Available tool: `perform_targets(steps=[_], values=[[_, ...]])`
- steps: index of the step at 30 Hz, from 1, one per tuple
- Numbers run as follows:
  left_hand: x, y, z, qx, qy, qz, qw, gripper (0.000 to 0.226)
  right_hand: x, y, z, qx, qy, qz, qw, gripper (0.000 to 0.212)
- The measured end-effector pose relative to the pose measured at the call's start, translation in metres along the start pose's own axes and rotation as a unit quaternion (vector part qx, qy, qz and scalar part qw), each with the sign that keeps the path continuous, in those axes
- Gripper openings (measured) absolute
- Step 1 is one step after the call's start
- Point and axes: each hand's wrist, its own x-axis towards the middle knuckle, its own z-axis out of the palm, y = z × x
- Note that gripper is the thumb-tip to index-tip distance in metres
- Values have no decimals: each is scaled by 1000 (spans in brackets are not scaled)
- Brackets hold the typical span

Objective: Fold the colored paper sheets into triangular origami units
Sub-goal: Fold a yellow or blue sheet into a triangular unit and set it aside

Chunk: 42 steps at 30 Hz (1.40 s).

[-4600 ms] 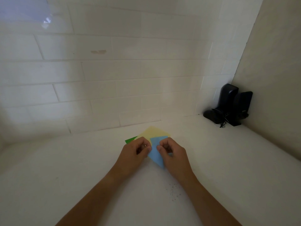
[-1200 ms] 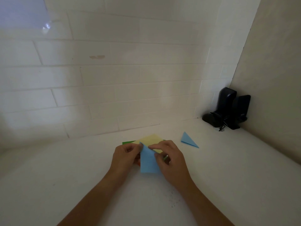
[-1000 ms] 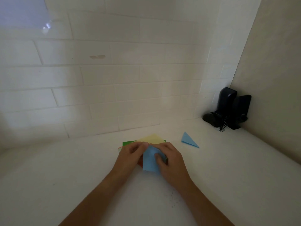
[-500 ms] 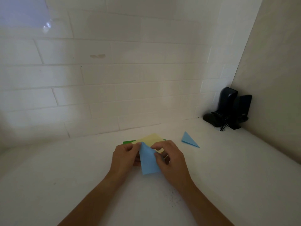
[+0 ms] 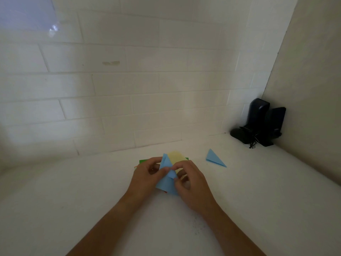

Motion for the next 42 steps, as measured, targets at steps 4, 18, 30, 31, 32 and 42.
perform_targets(steps=[4,18,30,31,32,42], values=[[0,2,1,6,7,-6,1000,31,2,-1,-3,20,34,85,996,9],[-5,7,6,75,-48,88,992,34,5,1,-7,50,29,135,989,23],[-4,4,5,81,-80,94,989,30,5,-1,-8,64,29,140,988,33],[-4,4,5,79,-82,94,989,30,5,-2,-9,66,29,141,987,33],[-4,4,5,79,-83,95,989,30,5,-3,-9,69,29,143,987,34],[-5,6,3,84,-77,109,987,29,6,-4,-15,134,32,158,978,27]])
